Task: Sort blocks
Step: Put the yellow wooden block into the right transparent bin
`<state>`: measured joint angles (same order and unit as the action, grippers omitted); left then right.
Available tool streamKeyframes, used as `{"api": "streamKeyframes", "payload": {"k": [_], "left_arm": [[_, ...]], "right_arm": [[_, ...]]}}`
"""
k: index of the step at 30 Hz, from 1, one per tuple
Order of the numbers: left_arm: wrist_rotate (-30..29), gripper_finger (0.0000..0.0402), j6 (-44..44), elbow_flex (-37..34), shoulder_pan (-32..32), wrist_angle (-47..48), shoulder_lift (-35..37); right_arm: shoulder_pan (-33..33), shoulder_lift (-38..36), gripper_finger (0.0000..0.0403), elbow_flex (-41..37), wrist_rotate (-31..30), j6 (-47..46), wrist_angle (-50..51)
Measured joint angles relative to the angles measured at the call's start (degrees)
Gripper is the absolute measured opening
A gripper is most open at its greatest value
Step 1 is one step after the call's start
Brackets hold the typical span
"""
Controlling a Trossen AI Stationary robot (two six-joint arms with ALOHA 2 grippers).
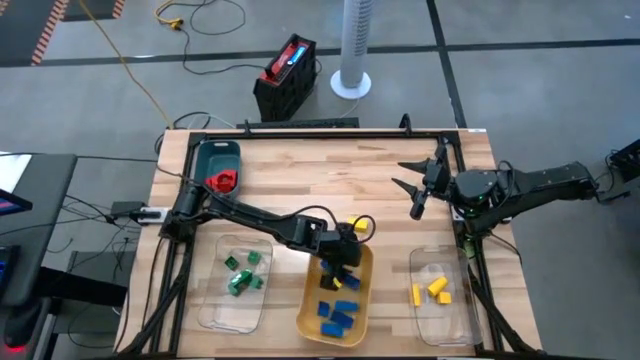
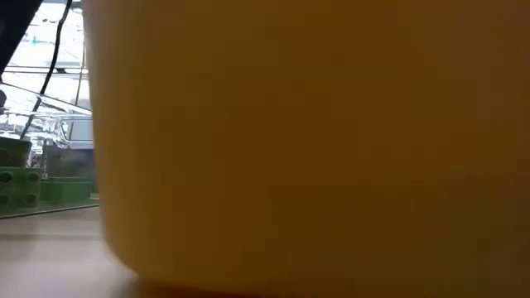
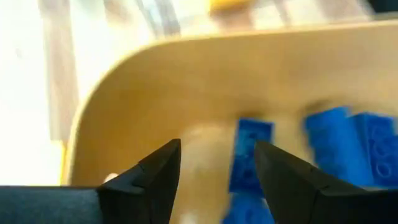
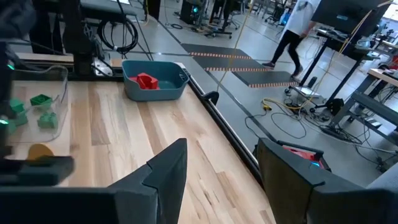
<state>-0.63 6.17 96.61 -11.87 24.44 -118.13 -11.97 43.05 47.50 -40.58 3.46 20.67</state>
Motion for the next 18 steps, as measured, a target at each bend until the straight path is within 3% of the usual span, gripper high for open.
{"api": "streamKeyframes", "payload": {"k": [18], "left_arm": [[-0.8,0.0196,-1.8,-2.1,-0.5,1.7,3.0]], "right_arm": [[0.0,0.0,0.0207,0.0,0.0,-0.6,1.7]]}}
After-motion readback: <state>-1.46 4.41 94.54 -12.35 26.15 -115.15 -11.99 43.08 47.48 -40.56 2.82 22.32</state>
